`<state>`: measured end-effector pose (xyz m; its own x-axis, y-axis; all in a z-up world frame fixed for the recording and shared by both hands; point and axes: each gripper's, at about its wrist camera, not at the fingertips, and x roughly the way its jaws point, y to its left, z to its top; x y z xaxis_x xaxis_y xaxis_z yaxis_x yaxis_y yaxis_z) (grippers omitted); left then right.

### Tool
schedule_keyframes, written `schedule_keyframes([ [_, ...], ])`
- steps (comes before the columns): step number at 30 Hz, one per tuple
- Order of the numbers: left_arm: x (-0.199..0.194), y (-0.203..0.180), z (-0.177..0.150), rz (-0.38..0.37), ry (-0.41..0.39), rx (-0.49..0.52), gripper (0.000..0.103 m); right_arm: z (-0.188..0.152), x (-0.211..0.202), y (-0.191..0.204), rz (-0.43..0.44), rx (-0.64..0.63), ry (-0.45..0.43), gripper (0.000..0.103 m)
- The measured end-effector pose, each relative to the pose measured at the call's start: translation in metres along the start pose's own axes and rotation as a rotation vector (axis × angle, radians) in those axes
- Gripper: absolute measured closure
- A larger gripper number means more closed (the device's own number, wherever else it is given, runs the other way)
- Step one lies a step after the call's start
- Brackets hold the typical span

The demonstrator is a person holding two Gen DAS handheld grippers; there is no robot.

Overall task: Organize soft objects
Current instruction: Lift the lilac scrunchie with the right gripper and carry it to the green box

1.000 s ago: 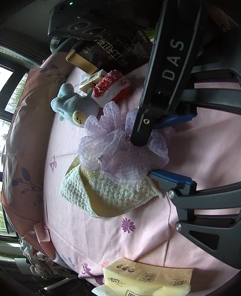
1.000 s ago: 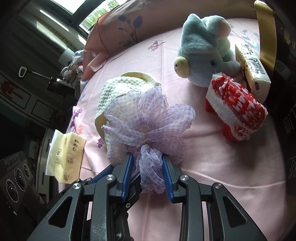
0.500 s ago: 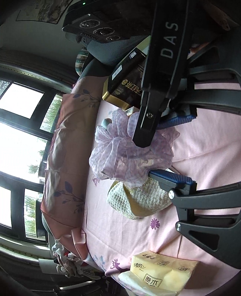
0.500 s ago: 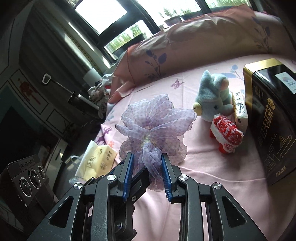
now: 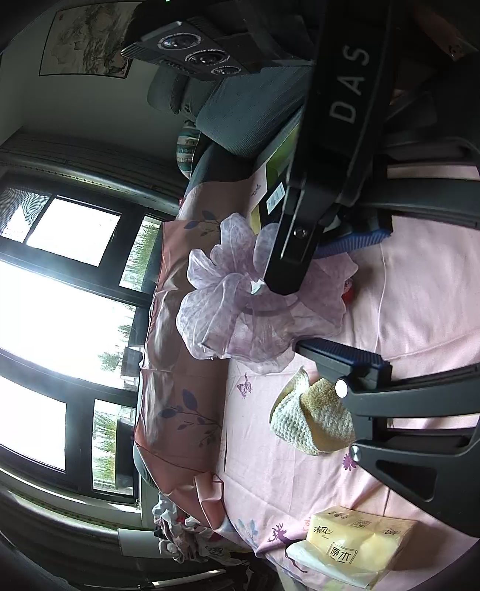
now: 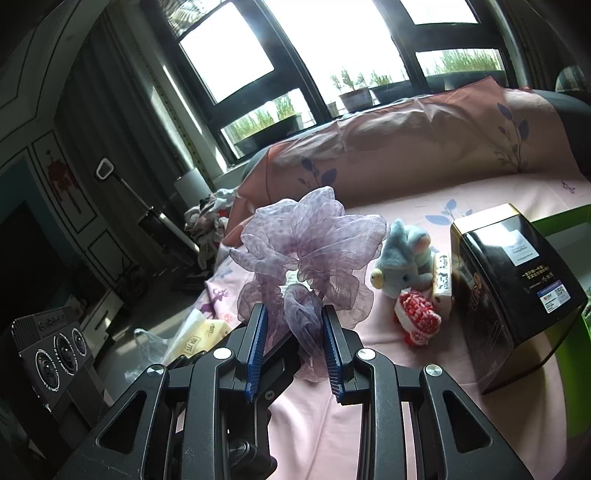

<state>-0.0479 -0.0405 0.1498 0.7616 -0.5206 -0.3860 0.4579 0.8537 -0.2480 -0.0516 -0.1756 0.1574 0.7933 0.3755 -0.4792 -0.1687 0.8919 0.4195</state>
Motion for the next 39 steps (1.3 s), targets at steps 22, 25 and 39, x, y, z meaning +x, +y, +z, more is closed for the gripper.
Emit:
schedule_keyframes([
  [22,0.076,-0.170,0.025,-0.214,0.086,0.222,0.061,0.019,-0.113,-0.158,-0.073,0.348,-0.259,0.072],
  [25,0.092,-0.194,0.021,-0.235,0.116,0.254,0.061,0.016,-0.124,-0.186,-0.089,0.423,-0.288,0.072],
  [39,0.148,-0.248,-0.008,-0.228,0.262,0.336,0.059,-0.010,-0.145,-0.267,-0.226,0.656,-0.342,0.072],
])
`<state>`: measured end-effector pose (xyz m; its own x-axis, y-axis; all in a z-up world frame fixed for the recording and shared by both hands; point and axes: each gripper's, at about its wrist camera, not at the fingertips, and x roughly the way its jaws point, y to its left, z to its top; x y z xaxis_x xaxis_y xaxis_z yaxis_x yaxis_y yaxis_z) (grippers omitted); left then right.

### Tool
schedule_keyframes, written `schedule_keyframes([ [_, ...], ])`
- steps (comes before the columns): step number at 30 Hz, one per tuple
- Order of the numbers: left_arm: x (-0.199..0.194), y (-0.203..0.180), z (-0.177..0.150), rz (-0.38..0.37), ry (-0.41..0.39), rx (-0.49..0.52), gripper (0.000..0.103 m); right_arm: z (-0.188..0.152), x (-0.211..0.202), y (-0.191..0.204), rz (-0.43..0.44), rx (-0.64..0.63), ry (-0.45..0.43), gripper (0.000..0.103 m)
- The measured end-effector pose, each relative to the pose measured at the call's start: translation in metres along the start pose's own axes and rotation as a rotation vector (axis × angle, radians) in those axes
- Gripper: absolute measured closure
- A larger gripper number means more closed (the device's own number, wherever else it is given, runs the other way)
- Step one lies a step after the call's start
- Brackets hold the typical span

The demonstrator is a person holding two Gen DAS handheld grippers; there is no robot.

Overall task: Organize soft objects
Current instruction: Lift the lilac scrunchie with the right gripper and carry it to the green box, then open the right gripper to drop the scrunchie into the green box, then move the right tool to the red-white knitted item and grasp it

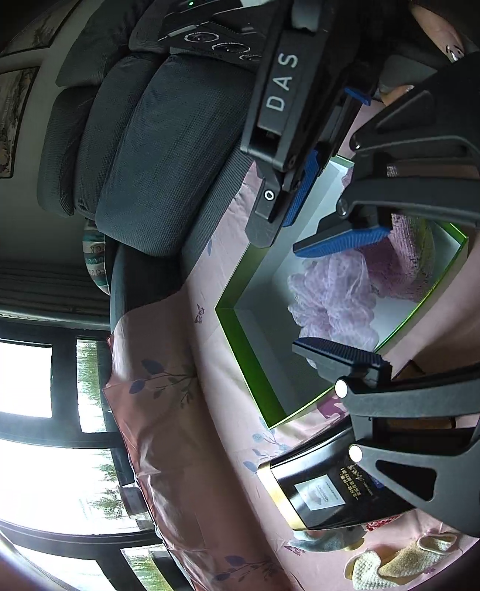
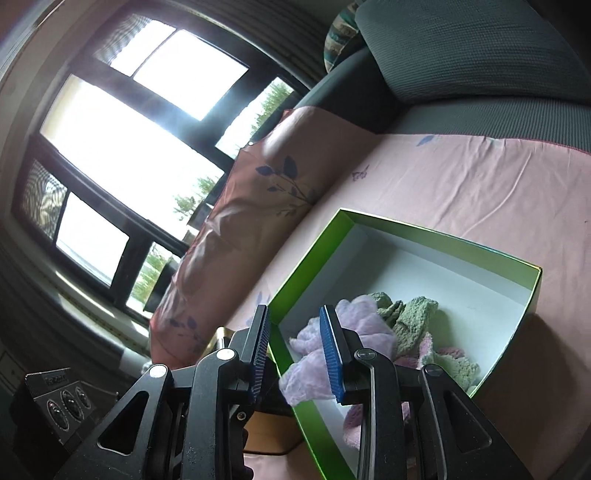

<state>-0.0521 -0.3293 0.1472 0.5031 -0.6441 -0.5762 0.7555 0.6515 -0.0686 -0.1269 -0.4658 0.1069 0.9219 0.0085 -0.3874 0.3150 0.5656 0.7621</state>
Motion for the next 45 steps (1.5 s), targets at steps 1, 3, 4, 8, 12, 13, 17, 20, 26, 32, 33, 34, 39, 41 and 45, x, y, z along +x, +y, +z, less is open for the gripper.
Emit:
schedule_keyframes([
  [1,0.003,-0.002,-0.002,0.004,0.006,0.000,0.059,0.001,-0.001,-0.003,-0.005,0.008,-0.002,0.072],
  [3,0.006,-0.003,-0.003,0.010,0.012,0.000,0.059,0.003,-0.005,-0.006,-0.018,0.012,-0.015,0.072],
  [4,0.006,-0.003,-0.004,0.014,0.014,0.000,0.059,0.003,-0.007,-0.004,-0.029,0.006,-0.022,0.072],
  [8,0.000,0.003,-0.007,0.051,0.006,-0.015,0.049,0.004,-0.017,0.001,-0.050,-0.028,-0.049,0.072],
  [12,-0.015,0.016,-0.009,0.068,-0.015,-0.044,0.036,0.003,-0.020,0.012,-0.045,-0.051,-0.047,0.071],
  [13,-0.020,0.020,-0.010,0.077,-0.023,-0.049,0.032,0.003,-0.021,0.015,-0.048,-0.060,-0.047,0.063],
  [17,-0.043,0.050,-0.015,0.050,-0.036,-0.126,0.023,-0.002,-0.024,0.031,-0.039,-0.099,-0.047,0.031],
  [20,-0.066,0.084,-0.022,0.074,-0.035,-0.225,0.018,-0.009,-0.024,0.050,-0.026,-0.150,-0.033,0.020],
  [26,-0.117,0.156,-0.052,0.284,-0.029,-0.340,0.012,-0.033,-0.015,0.099,0.016,-0.283,0.018,0.018],
  [32,-0.158,0.218,-0.102,0.451,-0.003,-0.454,0.008,-0.082,0.015,0.156,0.083,-0.476,0.184,0.018],
  [33,-0.162,0.227,-0.113,0.478,0.000,-0.479,0.008,-0.092,0.021,0.165,0.103,-0.503,0.214,0.018],
  [34,-0.165,0.237,-0.122,0.498,0.003,-0.506,0.008,-0.102,0.027,0.173,0.118,-0.519,0.244,0.018],
  [39,-0.161,0.276,-0.168,0.560,0.038,-0.632,0.008,-0.156,0.072,0.201,0.062,-0.622,0.368,0.018],
  [41,-0.158,0.290,-0.175,0.566,0.079,-0.675,0.009,-0.176,0.091,0.206,-0.004,-0.677,0.387,0.033],
  [45,-0.166,0.300,-0.179,0.610,0.052,-0.697,0.009,-0.203,0.130,0.211,-0.119,-0.742,0.427,0.042],
])
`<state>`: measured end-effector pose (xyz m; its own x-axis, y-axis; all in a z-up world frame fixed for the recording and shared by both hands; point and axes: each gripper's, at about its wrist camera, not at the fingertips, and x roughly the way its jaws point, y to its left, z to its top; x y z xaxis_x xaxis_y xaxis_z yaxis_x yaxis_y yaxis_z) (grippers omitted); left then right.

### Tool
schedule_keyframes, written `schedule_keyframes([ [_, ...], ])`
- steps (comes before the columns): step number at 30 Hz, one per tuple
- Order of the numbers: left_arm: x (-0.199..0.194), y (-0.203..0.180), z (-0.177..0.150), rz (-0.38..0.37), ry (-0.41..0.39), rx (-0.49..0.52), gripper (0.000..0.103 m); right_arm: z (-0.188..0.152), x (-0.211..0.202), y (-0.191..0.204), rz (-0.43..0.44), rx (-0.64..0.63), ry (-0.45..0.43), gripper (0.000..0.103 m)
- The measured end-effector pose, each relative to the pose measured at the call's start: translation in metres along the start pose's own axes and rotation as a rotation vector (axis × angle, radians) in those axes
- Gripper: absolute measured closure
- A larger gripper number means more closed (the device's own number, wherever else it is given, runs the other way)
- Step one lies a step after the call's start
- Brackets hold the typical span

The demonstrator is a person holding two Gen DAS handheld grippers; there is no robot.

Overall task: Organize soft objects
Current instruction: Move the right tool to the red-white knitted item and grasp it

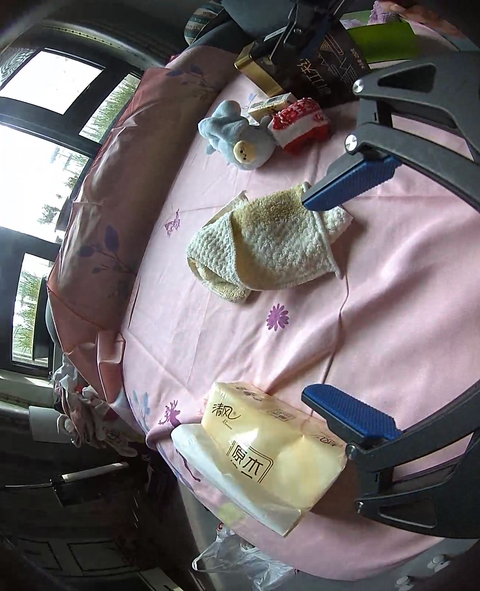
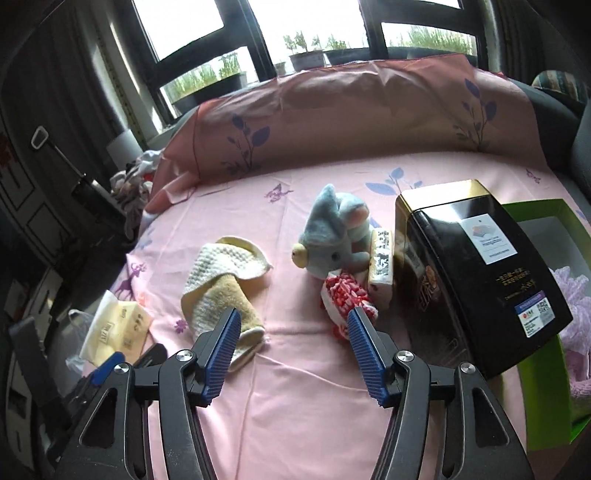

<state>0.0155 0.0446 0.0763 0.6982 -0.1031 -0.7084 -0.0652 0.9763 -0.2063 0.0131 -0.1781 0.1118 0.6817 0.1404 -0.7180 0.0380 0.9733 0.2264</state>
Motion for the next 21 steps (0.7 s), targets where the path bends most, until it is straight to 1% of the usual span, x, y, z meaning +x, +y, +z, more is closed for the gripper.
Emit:
schedule_keyframes([
  [1,-0.001,0.003,0.000,0.002,-0.006,-0.004,0.009,0.000,0.011,0.004,-0.039,-0.019,0.015,0.044],
  [2,-0.001,0.006,0.001,-0.005,-0.005,-0.015,0.009,0.002,0.020,0.007,-0.085,-0.043,0.026,0.048],
  [4,-0.001,0.009,0.002,-0.033,0.009,-0.035,0.009,0.005,0.034,0.017,-0.178,-0.114,0.036,0.052],
  [7,0.000,0.010,0.002,-0.047,0.024,-0.054,0.009,0.009,0.046,0.026,-0.228,-0.210,0.023,0.052],
  [9,0.003,0.011,0.002,-0.048,0.042,-0.072,0.009,0.009,0.058,0.029,-0.286,-0.251,0.050,0.052],
  [11,0.004,0.009,0.001,-0.051,0.056,-0.072,0.009,0.009,0.068,0.025,-0.340,-0.262,0.069,0.052],
  [17,0.003,0.006,0.000,-0.052,0.050,-0.059,0.009,0.005,0.084,0.020,-0.388,-0.301,0.123,0.052],
  [19,0.005,0.006,0.000,-0.055,0.058,-0.054,0.009,0.002,0.089,0.020,-0.383,-0.308,0.140,0.052],
  [21,0.005,0.005,-0.001,-0.052,0.060,-0.051,0.009,0.000,0.091,0.021,-0.394,-0.321,0.140,0.055],
])
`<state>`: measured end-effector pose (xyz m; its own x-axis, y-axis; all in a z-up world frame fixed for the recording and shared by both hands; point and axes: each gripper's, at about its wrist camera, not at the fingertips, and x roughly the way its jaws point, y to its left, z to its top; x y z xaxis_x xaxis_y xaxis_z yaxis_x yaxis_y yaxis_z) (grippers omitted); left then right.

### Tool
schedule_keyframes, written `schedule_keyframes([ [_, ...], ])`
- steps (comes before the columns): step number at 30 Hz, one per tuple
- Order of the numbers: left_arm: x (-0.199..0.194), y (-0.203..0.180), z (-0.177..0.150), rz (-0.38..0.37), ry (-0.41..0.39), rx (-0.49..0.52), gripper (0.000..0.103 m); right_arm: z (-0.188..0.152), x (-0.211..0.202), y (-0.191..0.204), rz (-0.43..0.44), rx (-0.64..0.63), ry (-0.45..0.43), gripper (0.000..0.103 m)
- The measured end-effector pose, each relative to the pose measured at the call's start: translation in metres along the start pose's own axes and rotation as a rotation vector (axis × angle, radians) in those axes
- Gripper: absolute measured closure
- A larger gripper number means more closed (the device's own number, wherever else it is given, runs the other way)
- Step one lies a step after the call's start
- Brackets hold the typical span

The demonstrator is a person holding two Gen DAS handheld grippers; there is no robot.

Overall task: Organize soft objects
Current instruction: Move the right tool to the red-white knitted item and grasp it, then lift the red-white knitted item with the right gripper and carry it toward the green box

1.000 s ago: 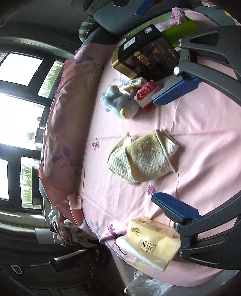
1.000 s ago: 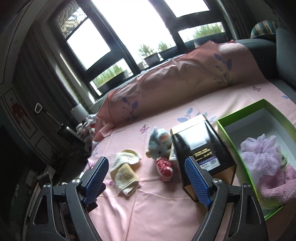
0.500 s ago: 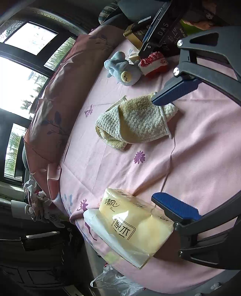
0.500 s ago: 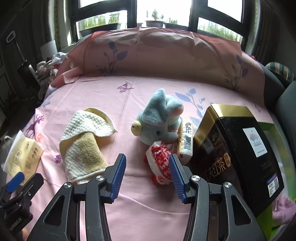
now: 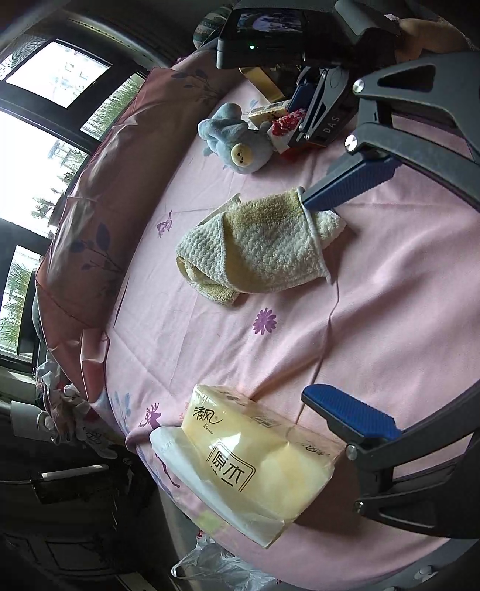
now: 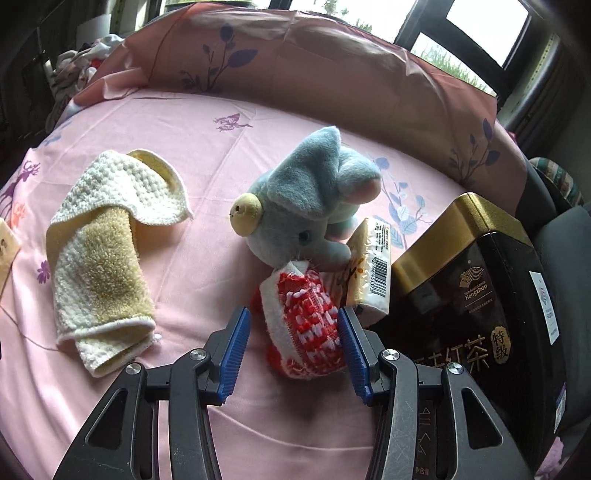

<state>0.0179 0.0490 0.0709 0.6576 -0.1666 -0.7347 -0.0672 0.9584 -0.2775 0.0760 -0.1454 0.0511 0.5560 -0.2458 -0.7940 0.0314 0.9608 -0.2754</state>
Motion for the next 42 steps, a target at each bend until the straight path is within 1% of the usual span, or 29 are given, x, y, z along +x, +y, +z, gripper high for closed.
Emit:
schedule_keyframes([
  [1,0.000,-0.001,0.000,0.000,0.000,0.001,0.009,-0.001,0.001,0.001,-0.018,-0.007,-0.003,0.065],
  [2,0.000,-0.001,0.000,-0.002,0.000,0.003,0.009,-0.002,0.002,0.002,-0.039,-0.014,-0.002,0.071],
  [3,0.000,-0.002,-0.001,-0.003,0.000,0.006,0.009,-0.004,0.002,0.002,-0.047,-0.017,-0.004,0.071],
  [4,0.000,-0.003,-0.001,-0.004,0.000,0.008,0.009,-0.006,0.003,0.003,-0.044,-0.033,-0.004,0.075],
  [5,0.000,-0.004,-0.001,-0.004,0.002,0.011,0.009,-0.007,0.002,0.004,-0.051,-0.047,-0.008,0.077],
  [6,0.000,-0.005,-0.001,-0.005,0.005,0.014,0.009,-0.007,0.003,0.001,-0.050,-0.035,-0.016,0.078],
  [9,0.001,-0.007,-0.002,-0.021,0.012,0.014,0.009,-0.008,-0.007,-0.004,0.003,0.015,-0.033,0.080],
  [10,0.001,-0.008,-0.002,-0.022,0.011,0.015,0.009,-0.008,-0.012,-0.006,0.056,0.040,-0.035,0.080],
  [14,0.001,-0.010,-0.004,0.013,-0.001,0.031,0.009,-0.013,-0.033,-0.014,0.350,0.159,-0.014,0.080],
  [17,0.002,-0.010,-0.004,0.009,0.010,0.033,0.009,-0.022,-0.039,-0.012,0.573,0.232,0.031,0.080],
  [18,0.002,-0.010,-0.005,0.004,0.013,0.031,0.009,-0.025,-0.040,-0.009,0.627,0.243,0.052,0.080],
  [19,0.002,-0.010,-0.005,0.010,0.013,0.028,0.015,-0.028,-0.041,-0.005,0.660,0.245,0.073,0.080],
  [21,0.003,-0.007,-0.004,0.024,0.014,0.022,0.015,-0.034,-0.042,0.001,0.641,0.233,0.084,0.080],
  [23,0.004,-0.006,-0.005,0.008,0.031,0.012,0.015,-0.039,-0.037,0.004,0.624,0.243,0.099,0.080],
  [27,0.005,-0.008,-0.006,-0.025,0.047,0.008,0.015,-0.038,-0.022,0.002,0.620,0.263,0.178,0.079],
  [28,0.004,-0.010,-0.006,-0.028,0.048,0.014,0.015,-0.038,-0.022,0.002,0.622,0.266,0.184,0.077],
  [30,0.005,-0.012,-0.007,-0.044,0.058,0.020,0.015,-0.038,-0.026,-0.004,0.614,0.272,0.171,0.075],
  [31,0.006,-0.012,-0.007,-0.061,0.069,0.015,0.015,-0.037,-0.030,-0.007,0.601,0.276,0.156,0.073],
  [32,0.007,-0.012,-0.008,-0.081,0.082,0.007,0.015,-0.036,-0.033,-0.012,0.589,0.284,0.140,0.065],
  [33,0.009,-0.013,-0.008,-0.098,0.095,0.000,0.015,-0.035,-0.036,-0.017,0.585,0.298,0.122,0.059],
  [35,0.013,-0.015,-0.010,-0.117,0.120,-0.002,0.015,-0.036,-0.039,-0.029,0.598,0.338,0.092,0.043],
  [36,0.015,-0.018,-0.012,-0.133,0.136,0.003,0.015,-0.036,-0.038,-0.034,0.611,0.360,0.088,0.041],
  [39,0.020,-0.029,-0.017,-0.187,0.176,0.020,0.015,-0.037,-0.035,-0.044,0.673,0.417,0.090,0.041],
  [42,0.026,-0.044,-0.026,-0.224,0.211,0.052,0.018,-0.037,-0.029,-0.040,0.726,0.418,0.110,0.041],
])
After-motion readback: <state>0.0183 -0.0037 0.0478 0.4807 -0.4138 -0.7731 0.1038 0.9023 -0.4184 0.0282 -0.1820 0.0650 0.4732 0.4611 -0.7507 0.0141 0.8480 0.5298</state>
